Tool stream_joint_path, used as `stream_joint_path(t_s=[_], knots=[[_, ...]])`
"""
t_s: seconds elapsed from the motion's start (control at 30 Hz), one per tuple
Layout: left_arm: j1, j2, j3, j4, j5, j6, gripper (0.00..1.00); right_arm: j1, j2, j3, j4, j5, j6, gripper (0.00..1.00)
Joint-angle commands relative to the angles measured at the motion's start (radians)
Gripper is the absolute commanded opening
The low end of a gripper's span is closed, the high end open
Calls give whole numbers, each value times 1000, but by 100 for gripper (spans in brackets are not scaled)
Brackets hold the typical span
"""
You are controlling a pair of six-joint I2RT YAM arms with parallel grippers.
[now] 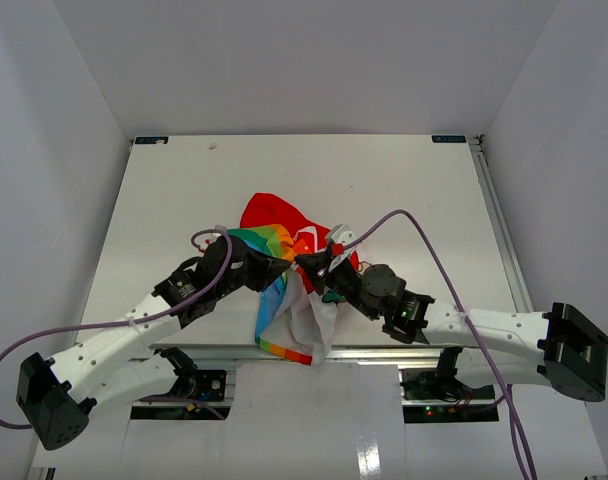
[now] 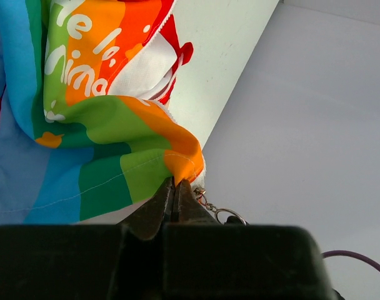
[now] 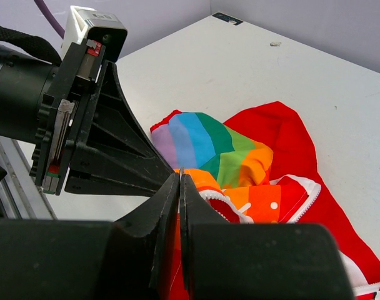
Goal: Zip up the jacket
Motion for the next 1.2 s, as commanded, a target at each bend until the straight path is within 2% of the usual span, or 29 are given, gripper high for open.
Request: stream_joint_path(t_s=[0.0, 0.2, 0.47, 0.73, 1.17], knots=[[-5, -27, 11, -15, -30, -58, 0, 9, -11, 0, 72, -20, 7, 8], [-5, -95, -44, 4, -63, -54, 0, 13, -15, -19, 80, 0, 40, 8], [-5, -213, -96, 2, -81, -20, 0, 14, -34, -78, 127, 148, 80, 8], [-5, -269, -116, -3, -52, 47, 0, 5, 33, -23, 137, 207, 45, 8], [-5, -359, -146, -26, -51, 100, 0, -55, 99, 21, 121, 158, 72, 8]])
